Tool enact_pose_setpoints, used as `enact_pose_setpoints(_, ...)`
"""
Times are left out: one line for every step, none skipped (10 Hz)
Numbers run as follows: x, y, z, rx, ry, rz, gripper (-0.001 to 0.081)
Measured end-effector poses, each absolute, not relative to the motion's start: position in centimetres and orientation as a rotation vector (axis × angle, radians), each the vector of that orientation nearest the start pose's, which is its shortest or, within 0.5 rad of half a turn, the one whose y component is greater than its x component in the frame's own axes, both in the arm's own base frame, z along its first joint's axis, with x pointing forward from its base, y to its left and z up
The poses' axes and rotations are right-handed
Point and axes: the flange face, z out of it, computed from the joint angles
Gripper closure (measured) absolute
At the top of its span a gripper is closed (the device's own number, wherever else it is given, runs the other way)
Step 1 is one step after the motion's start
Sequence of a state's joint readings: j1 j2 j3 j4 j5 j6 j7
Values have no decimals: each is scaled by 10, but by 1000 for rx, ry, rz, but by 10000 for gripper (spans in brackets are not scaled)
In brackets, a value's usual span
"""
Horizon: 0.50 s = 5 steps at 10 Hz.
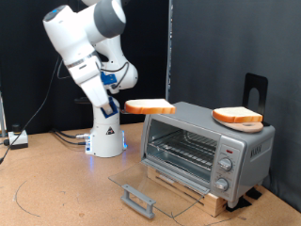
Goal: Make a piece of toast with the oven
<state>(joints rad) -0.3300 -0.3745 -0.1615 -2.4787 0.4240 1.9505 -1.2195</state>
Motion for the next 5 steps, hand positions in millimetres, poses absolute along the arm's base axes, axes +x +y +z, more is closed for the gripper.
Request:
enact_pose_setpoints(369,-183,419,-2615,-714,-308,411)
enact_pose_setpoints(370,-192,418,-2603,-701,-295,411)
enact_pose_setpoints(370,-191,417,-2603,-702,-294,411)
enact_pose_setpoints(370,-188,412,-2599,-723,-292,411)
enact_pose_setpoints(370,-185,402,-2608,-734,-290,411)
